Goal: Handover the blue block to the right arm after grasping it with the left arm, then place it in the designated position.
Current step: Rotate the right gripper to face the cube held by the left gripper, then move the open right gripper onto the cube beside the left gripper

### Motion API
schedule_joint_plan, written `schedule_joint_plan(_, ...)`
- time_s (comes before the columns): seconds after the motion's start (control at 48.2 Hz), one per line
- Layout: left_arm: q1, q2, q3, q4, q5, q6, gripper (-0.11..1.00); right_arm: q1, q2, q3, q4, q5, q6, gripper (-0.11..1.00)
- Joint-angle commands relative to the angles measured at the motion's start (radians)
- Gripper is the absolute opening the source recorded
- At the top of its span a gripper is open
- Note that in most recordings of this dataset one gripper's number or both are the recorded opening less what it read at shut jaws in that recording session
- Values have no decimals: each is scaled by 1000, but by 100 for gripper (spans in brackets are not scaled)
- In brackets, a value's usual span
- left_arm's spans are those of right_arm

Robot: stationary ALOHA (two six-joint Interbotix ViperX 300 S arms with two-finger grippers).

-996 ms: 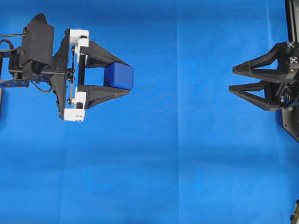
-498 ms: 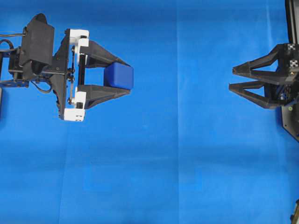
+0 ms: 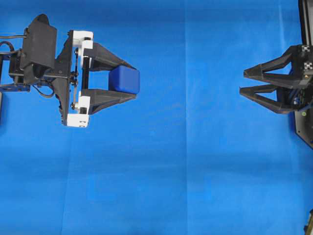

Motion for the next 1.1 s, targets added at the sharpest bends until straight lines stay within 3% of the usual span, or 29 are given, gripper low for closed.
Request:
schedule_joint_plan(0.0,-2,-18,-14,-2,-11,-2,49,-2,6,-28,0,-3,2,93)
schedule_joint_plan(0.623,-2,-18,-14,-2,-11,-2,49,-5,48,-57,-2,-11,2,93)
schedule_joint_plan(1.079,-5,-18,-14,-2,-8,-3,49,-20,383,-278,-5,-101,2,93)
